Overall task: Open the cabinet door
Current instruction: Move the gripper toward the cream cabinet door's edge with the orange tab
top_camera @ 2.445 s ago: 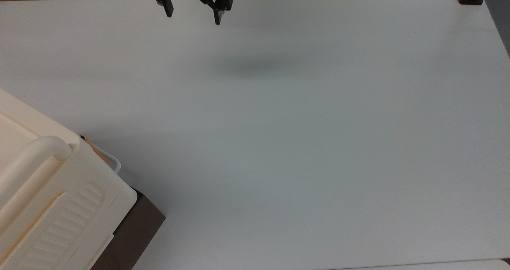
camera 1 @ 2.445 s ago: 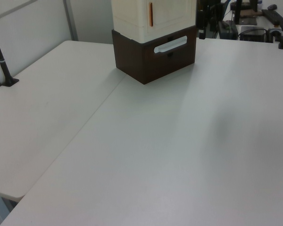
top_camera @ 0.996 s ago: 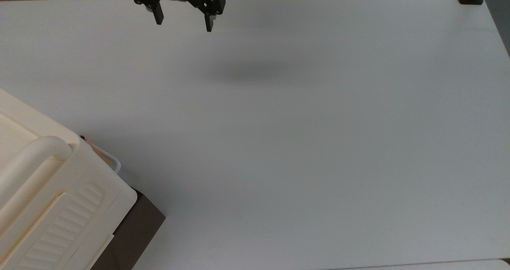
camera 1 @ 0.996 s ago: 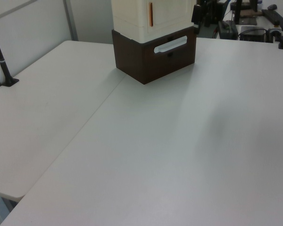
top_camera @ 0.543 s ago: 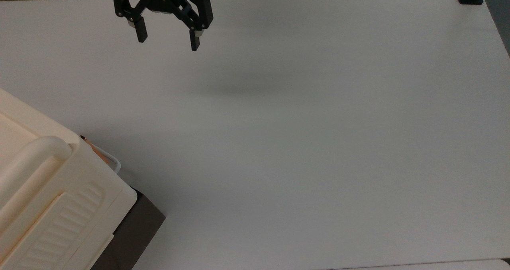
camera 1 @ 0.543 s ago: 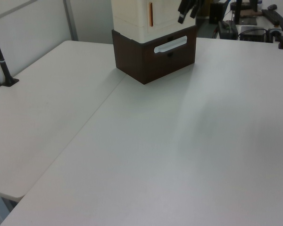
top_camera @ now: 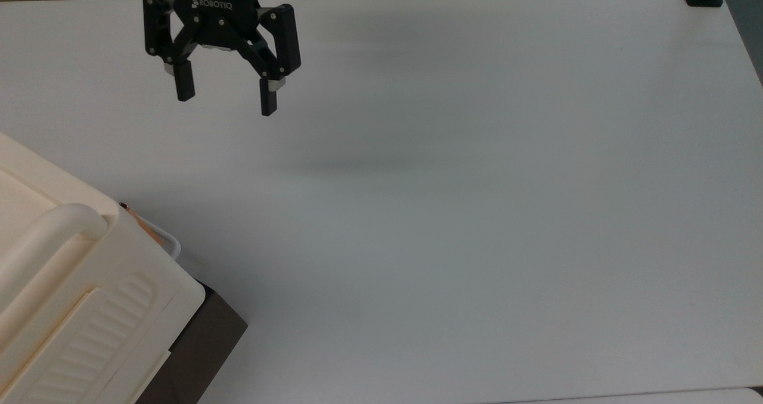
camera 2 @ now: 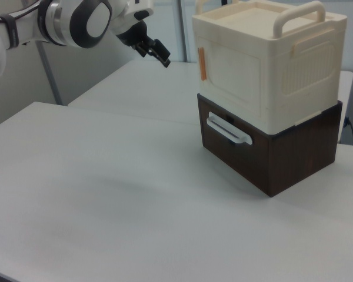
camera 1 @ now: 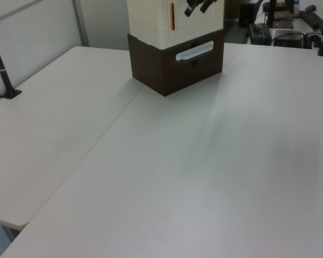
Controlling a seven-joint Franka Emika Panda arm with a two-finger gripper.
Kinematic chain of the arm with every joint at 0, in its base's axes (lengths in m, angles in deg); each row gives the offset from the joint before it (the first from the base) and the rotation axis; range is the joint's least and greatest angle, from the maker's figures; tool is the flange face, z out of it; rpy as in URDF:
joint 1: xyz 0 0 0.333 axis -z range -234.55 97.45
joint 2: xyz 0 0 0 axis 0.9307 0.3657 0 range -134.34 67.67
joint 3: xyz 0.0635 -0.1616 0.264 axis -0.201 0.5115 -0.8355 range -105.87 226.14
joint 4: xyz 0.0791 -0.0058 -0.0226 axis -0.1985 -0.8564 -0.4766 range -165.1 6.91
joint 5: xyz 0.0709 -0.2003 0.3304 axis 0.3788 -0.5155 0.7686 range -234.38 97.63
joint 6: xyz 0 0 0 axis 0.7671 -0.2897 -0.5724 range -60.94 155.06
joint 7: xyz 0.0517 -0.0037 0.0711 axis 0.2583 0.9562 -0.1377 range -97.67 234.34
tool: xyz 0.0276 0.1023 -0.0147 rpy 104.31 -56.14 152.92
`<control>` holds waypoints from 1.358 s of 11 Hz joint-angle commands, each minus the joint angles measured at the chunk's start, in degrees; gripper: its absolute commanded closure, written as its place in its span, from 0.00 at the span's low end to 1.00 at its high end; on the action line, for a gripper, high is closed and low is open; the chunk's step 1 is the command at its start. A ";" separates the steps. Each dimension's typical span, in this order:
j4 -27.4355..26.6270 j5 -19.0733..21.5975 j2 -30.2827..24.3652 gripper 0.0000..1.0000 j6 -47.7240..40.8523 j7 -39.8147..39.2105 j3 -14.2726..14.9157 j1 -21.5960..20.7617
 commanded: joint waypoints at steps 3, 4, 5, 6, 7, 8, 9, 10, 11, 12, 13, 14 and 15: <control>0.01 -5.77 4.54 0.03 12.23 3.14 0.75 0.14; 0.01 -8.92 5.86 0.03 15.40 6.73 1.10 0.23; 0.53 -12.52 7.35 0.03 17.96 10.68 1.28 0.23; 2.27 -15.86 9.45 0.04 18.68 13.94 1.28 0.23; 3.77 -18.25 11.04 0.06 18.68 16.15 1.37 0.31; 4.22 -19.40 11.93 0.07 18.86 16.61 1.46 0.75; 5.18 -19.50 12.63 0.09 19.56 16.61 1.54 1.71; 6.24 -19.50 13.60 0.17 20.52 16.61 1.63 2.59; 7.64 -19.50 14.30 0.23 20.97 16.61 1.63 3.21; 8.78 -19.50 14.66 0.25 20.97 16.70 1.63 3.65; 9.14 -19.50 15.10 0.27 21.06 16.70 1.63 3.92; 9.67 -19.59 15.54 0.29 21.84 16.61 1.72 3.83; 10.37 -19.59 16.15 0.31 22.11 16.61 1.72 3.83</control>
